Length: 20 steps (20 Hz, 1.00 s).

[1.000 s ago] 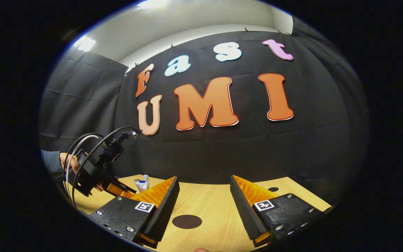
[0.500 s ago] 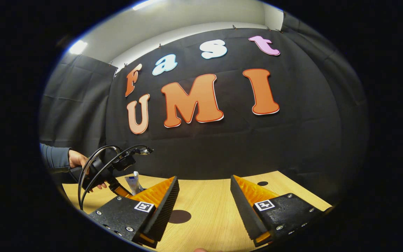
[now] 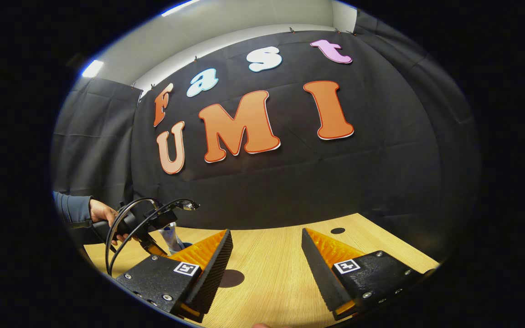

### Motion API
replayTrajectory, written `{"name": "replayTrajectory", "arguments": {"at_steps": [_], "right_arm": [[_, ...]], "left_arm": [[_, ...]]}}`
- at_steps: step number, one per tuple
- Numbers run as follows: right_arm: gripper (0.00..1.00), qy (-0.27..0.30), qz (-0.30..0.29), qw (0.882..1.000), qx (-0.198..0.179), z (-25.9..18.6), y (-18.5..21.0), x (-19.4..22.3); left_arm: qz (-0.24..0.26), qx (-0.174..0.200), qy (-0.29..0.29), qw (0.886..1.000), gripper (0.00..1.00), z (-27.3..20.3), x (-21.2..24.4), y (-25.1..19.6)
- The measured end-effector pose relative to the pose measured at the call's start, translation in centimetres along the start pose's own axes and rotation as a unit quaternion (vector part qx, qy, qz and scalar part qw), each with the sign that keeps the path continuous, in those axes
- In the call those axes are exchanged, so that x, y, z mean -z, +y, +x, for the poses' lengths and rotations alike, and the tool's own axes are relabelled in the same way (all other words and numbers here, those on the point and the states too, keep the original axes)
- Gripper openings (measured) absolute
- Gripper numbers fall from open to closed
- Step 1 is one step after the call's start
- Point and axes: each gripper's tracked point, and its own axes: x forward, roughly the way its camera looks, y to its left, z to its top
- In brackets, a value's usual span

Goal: Put the toothbrush and toothpaste on the desktop into the cup, then pick up the cup and place it on the coaster on the desktop.

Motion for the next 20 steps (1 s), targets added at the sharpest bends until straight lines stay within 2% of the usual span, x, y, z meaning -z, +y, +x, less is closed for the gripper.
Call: {"name": "replayTrajectory", "arguments": {"at_steps": [3,4,7,13,20], "right_arm": [[0.92,0.005,0.007,1.0,0.004,-0.1,-0.2,0.5],[0.92,0.005,0.008,1.0,0.006,-0.2,-0.5,0.5],[0.92,0.001,0.007,1.0,0.01,-0.6,-0.6,0.1],[0.94,-0.004,0.005,1.0,0.017,-1.1,-0.9,-0.6],[0.94,-0.011,-0.011,0.999,0.029,-2.6,-1.7,-1.4]], "left_arm": [[0.011,-0.015,-0.012,1.0,0.32,0.2,-0.7,-0.7],[0.014,-0.016,-0.018,1.0,0.29,-0.1,-1.4,-0.9],[0.004,-0.017,-0.027,0.999,0.29,-1.5,-1.7,-0.8],[-0.004,-0.007,-0.049,0.999,0.29,-0.4,-2.7,-1.6],[0.034,0.012,-0.07,0.997,0.29,-1.3,-3.3,-2.8]]}}
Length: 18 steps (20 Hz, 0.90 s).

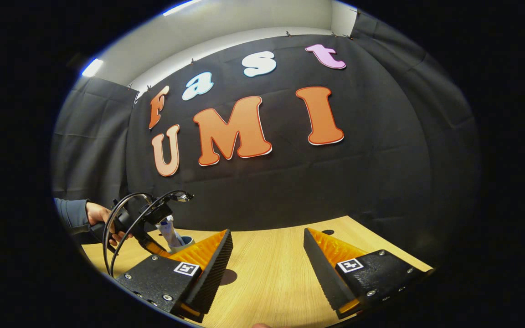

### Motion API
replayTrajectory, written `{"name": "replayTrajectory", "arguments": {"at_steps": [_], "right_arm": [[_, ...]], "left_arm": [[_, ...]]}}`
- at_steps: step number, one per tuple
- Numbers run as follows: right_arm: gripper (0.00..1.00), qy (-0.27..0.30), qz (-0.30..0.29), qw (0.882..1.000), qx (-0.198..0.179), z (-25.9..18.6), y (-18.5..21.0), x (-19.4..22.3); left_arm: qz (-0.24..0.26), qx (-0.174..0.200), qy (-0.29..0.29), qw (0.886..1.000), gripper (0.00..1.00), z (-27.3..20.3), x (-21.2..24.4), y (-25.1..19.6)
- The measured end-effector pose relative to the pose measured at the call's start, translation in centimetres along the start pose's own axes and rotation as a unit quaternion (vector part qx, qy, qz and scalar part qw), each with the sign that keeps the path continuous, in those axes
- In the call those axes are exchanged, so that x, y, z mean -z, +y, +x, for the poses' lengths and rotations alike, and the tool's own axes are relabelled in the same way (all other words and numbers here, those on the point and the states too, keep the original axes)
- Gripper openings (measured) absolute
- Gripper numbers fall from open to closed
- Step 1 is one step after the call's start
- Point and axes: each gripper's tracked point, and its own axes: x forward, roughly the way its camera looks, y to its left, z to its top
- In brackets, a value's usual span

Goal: Put the toothbrush and toothpaste on the desktop into the cup, then pick up the cup and place it on the coaster on the desktop.

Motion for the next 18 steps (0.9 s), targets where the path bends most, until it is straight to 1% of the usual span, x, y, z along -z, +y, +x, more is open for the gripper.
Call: {"name": "replayTrajectory", "arguments": {"at_steps": [5,10,13,16,18], "right_arm": [[0.94,0.004,-0.003,1.0,0.011,-1.1,-1.0,-0.3],[0.94,0.009,-0.005,1.0,0.024,-2.0,-1.9,-0.3],[0.94,0.011,-0.009,0.999,0.03,-2.5,-2.3,-0.1],[0.94,0.022,-0.01,0.999,0.028,-2.7,-2.1,0.6],[0.94,0.024,-0.012,0.999,0.029,-2.3,-2.0,0.8]], "left_arm": [[0.022,0.019,0.004,1.0,0.29,1.2,1.0,-0.8],[0.039,0.032,0.012,0.999,0.29,1.3,1.5,-1.1],[0.047,0.033,0.022,0.998,0.29,0.9,1.6,-0.7],[0.046,0.034,0.026,0.998,0.29,0.9,1.4,-1.3],[0.057,0.038,0.035,0.997,0.29,0.8,1.3,-1.9]]}}
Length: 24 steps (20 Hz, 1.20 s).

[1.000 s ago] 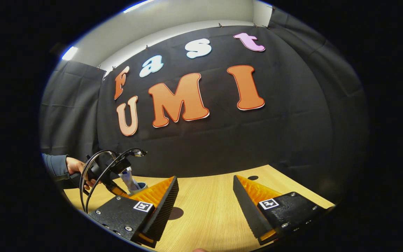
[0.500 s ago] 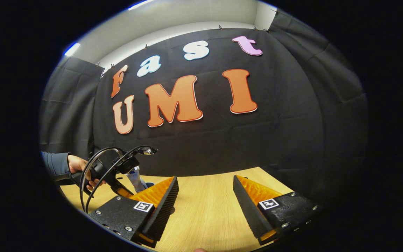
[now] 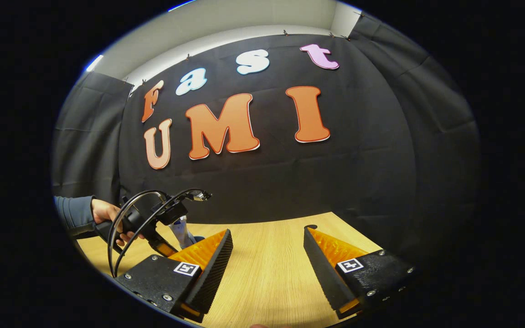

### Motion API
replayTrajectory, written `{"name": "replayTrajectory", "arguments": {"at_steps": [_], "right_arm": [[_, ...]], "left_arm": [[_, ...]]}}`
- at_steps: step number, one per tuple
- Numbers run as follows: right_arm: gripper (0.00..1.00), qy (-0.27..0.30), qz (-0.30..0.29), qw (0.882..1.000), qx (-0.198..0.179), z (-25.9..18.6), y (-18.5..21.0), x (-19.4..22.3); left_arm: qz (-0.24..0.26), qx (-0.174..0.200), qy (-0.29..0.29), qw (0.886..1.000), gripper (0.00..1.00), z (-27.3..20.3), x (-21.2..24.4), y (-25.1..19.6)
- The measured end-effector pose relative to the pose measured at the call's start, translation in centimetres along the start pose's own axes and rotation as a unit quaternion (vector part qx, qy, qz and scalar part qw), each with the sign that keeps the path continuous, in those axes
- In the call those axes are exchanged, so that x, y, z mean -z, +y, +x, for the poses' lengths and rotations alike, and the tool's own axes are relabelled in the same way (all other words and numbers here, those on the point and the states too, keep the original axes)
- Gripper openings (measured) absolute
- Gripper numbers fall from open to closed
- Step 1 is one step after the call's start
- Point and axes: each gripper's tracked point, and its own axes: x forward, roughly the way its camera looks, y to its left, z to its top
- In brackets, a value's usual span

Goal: Put the toothbrush and toothpaste on the desktop into the cup, then pick up the cup and place it on the coaster on the desktop.

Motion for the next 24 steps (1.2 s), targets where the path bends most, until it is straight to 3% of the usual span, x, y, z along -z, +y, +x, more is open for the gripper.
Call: {"name": "replayTrajectory", "arguments": {"at_steps": [2,3,4,9,12,13,15,18,21,24], "right_arm": [[0.94,0.003,0.001,1.0,-0.004,0.0,0.3,0.2],[1.0,0.006,0.001,1.0,-0.005,0.0,0.5,0.4],[1.0,0.007,0.0,1.0,-0.006,0.1,0.7,0.6],[1.0,0.016,-0.008,1.0,-0.017,0.6,2.4,0.7],[1.0,0.013,-0.015,1.0,-0.019,1.1,3.7,0.2],[0.94,0.007,-0.014,1.0,-0.019,1.3,4.1,-0.2],[0.94,-0.003,-0.007,1.0,-0.023,1.6,5.3,-0.9],[0.94,-0.009,-0.006,0.999,-0.034,2.1,7.2,-1.4],[0.94,-0.015,-0.007,0.999,-0.046,2.6,9.3,-1.7],[0.94,-0.021,-0.028,0.998,-0.052,3.2,11.2,-1.8]], "left_arm": [[0.004,0.004,-0.007,1.0,0.31,0.0,-0.3,0.1],[0.005,0.005,-0.014,1.0,0.33,-0.1,-0.6,0.2],[0.006,0.002,-0.022,1.0,0.39,-0.4,-0.6,0.2],[0.002,-0.008,-0.086,0.996,1.0,-2.4,-1.3,0.3],[-0.001,-0.012,-0.14,0.99,1.0,-4.5,-2.0,0.7],[0.0,-0.015,-0.159,0.987,1.0,-5.2,-2.2,0.9],[0.004,-0.04,-0.201,0.979,1.0,-7.1,-2.3,1.6],[0.007,-0.086,-0.296,0.951,1.0,-9.4,-2.6,0.8],[-0.013,-0.094,-0.366,0.926,1.0,-11.7,-3.0,0.9],[-0.026,-0.14,-0.432,0.891,1.0,-15.4,-2.6,2.1]]}}
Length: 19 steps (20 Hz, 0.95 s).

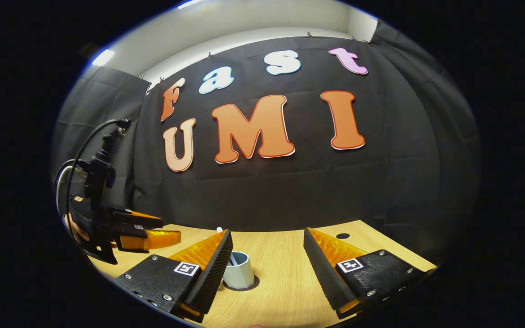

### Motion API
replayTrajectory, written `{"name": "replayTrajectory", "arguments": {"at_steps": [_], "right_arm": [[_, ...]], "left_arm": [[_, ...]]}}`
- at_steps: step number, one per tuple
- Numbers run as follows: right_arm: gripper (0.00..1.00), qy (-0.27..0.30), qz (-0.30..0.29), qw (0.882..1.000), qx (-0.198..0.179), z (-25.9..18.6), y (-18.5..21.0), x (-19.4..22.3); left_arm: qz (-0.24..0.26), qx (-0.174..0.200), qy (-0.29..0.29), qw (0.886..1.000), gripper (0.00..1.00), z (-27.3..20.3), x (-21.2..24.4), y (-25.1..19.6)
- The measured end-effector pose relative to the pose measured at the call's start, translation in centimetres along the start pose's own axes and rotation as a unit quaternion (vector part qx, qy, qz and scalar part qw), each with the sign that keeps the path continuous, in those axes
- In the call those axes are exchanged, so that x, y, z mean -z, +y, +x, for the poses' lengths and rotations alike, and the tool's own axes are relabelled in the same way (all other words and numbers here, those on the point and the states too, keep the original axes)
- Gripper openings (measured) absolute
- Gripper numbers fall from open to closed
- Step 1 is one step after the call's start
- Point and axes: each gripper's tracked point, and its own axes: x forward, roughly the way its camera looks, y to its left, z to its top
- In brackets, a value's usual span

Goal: Put the toothbrush and toothpaste on the desktop into the cup, then pick up the cup and place it on the coaster on the desktop.

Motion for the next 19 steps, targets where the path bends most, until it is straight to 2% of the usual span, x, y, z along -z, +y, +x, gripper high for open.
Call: {"name": "replayTrajectory", "arguments": {"at_steps": [4,8,12,14,17,18,19], "right_arm": [[0.94,-0.001,-0.022,1.0,-0.019,0.8,2.8,0.0],[0.94,-0.007,-0.024,0.999,-0.033,1.3,4.7,-0.1],[0.94,-0.022,-0.034,0.998,-0.039,1.4,5.4,-1.0],[0.94,-0.028,-0.039,0.998,-0.04,1.4,5.6,-1.2],[0.94,-0.031,-0.045,0.998,-0.043,1.4,5.9,-1.2],[1.0,-0.031,-0.048,0.997,-0.042,1.4,5.9,-1.1],[1.0,-0.032,-0.049,0.997,-0.044,1.3,6.0,-1.1]], "left_arm": [[-0.012,-0.068,-0.085,0.994,1.0,-2.9,-3.1,1.1],[-0.023,-0.106,-0.153,0.982,1.0,-5.2,-4.9,2.2],[-0.051,-0.114,-0.2,0.972,1.0,-7.0,-6.0,3.0],[-0.051,-0.135,-0.208,0.967,1.0,-7.7,-6.1,3.8],[-0.04,-0.145,-0.227,0.962,1.0,-8.4,-6.6,4.5],[-0.037,-0.151,-0.233,0.96,1.0,-8.7,-6.7,4.7],[-0.037,-0.15,-0.238,0.959,1.0,-8.8,-6.9,4.5]]}}
